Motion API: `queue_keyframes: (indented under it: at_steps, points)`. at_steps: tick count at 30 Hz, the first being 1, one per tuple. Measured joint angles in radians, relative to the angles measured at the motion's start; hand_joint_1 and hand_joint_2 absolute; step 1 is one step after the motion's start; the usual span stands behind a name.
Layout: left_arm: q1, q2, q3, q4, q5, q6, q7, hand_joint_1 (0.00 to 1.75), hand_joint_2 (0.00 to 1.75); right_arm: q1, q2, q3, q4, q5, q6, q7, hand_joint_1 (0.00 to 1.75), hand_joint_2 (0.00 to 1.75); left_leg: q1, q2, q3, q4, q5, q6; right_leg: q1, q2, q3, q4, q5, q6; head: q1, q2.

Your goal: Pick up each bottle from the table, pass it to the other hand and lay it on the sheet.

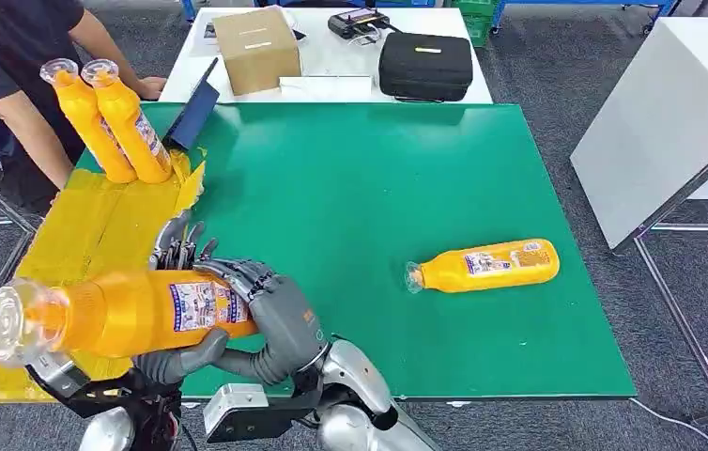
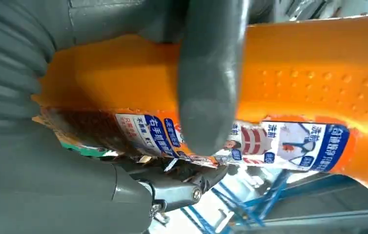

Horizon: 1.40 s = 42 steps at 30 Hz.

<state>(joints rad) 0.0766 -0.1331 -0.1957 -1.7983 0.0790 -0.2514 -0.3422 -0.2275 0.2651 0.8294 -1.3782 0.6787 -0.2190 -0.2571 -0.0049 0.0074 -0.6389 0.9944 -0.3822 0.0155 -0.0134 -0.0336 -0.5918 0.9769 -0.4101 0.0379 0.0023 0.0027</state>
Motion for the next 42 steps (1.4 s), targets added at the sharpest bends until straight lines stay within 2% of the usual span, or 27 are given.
queue_keyframes:
  at_steps: [1, 2, 25, 26, 27, 28, 35, 42]
  points:
    - [0.004, 0.000, 0.006, 0.000, 0.000, 0.000, -0.002, 0.00, 1.75, -0.007, 0.001, 0.012, 0.006, 0.006, 0.000, -0.002, 1.75, 1.75, 0.000, 0.000, 0.000, 0.000, 0.000, 0.000, 0.000, 0.000, 0.000, 0.000, 0.000, 0.000, 0.000, 0.000]
    - [0.008, 0.000, 0.009, 0.000, 0.000, 0.000, -0.002, 1.75, 1.75, -0.012, 0.002, 0.019, 0.010, 0.010, 0.000, -0.005, 1.75, 1.75, 0.000, 0.001, 0.000, 0.000, 0.000, 0.000, 0.000, 0.000, -0.001, 0.000, 0.000, 0.000, 0.000, 0.000]
    - [0.025, -0.003, 0.034, 0.002, 0.019, 0.011, -0.011, 1.75, 1.75, -0.031, 0.003, 0.048, 0.052, 0.018, -0.002, -0.007, 1.75, 1.75, 0.000, 0.001, 0.000, 0.000, 0.000, 0.000, 0.000, 0.000, -0.001, 0.000, 0.000, 0.000, 0.000, 0.000]
    - [0.025, -0.003, 0.034, 0.002, 0.019, 0.011, -0.011, 1.75, 1.75, -0.031, 0.003, 0.048, 0.052, 0.018, -0.002, -0.007, 1.69, 1.75, 0.000, 0.001, 0.000, 0.000, 0.000, 0.000, 0.000, 0.000, -0.001, 0.000, 0.000, 0.000, 0.000, 0.000]
    - [0.025, -0.003, 0.035, 0.002, 0.019, 0.011, -0.012, 1.75, 1.75, -0.031, 0.003, 0.048, 0.053, 0.018, -0.002, -0.007, 1.22, 1.75, 0.000, 0.001, 0.000, 0.000, 0.000, 0.000, 0.000, 0.000, -0.001, 0.000, 0.000, 0.000, 0.000, 0.000]
    - [0.025, -0.003, 0.035, 0.002, 0.019, 0.011, -0.012, 1.75, 1.75, -0.030, 0.003, 0.048, 0.053, 0.018, -0.003, -0.007, 0.00, 1.75, 0.000, 0.001, 0.000, 0.000, 0.000, 0.000, 0.000, 0.000, -0.001, 0.000, 0.000, 0.000, 0.000, 0.000]
    - [0.009, -0.008, 0.042, 0.002, -0.050, 0.065, -0.025, 1.75, 1.75, -0.012, -0.005, 0.056, 0.048, 0.121, -0.082, 0.040, 0.00, 1.75, 0.000, 0.001, 0.000, 0.000, 0.000, 0.000, 0.000, 0.000, -0.001, 0.000, 0.000, 0.000, 0.000, 0.000]
    - [-0.010, -0.008, 0.047, 0.002, -0.107, 0.088, -0.033, 1.75, 1.75, 0.006, -0.019, 0.050, 0.002, 0.135, -0.082, 0.071, 0.00, 1.75, 0.000, 0.001, 0.000, 0.000, 0.000, 0.000, 0.000, 0.000, -0.001, 0.000, 0.000, 0.000, 0.000, 0.000]
